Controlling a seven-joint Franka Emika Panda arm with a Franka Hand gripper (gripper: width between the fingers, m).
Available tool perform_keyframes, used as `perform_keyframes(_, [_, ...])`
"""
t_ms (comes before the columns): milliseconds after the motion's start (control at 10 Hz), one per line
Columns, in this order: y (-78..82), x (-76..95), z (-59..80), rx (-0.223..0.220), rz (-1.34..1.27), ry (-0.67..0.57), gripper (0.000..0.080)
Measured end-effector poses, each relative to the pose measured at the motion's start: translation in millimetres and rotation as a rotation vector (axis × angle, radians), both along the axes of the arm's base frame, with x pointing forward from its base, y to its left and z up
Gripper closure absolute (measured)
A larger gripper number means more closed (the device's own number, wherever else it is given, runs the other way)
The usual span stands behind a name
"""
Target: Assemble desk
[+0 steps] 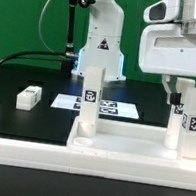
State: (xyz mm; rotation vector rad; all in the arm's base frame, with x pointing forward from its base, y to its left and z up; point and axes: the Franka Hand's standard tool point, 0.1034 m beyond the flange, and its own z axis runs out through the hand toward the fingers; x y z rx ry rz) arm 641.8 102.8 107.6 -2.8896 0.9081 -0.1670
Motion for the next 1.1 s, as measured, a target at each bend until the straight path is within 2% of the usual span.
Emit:
perform_keyframes(100, [-0.6,2.8,2.5,-0.047,0.227,-0.019,0.0151])
perform_keyframes(300, [-1.5,3.6,2.9,-0.066,0.467,-0.018,0.0151])
perform_keyframes(400, [-1.1,3.9,3.0,-0.060,0.433,-0.017,0.0151])
perform_keyframes(600, [-1.3,3.9,3.0,-0.051,0.370,-0.013,0.0393])
perform_keyframes(700, [-1.3,3.9,2.9,-0.044,0.310,-0.008,0.0393])
perform_keyframes(800, [-1.4,3.9,2.8,-0.038,0.266,-0.005,0.0511])
perform_keyframes(1100, [-1.7,3.5,2.7,-0.004,0.006,0.016,0.0511])
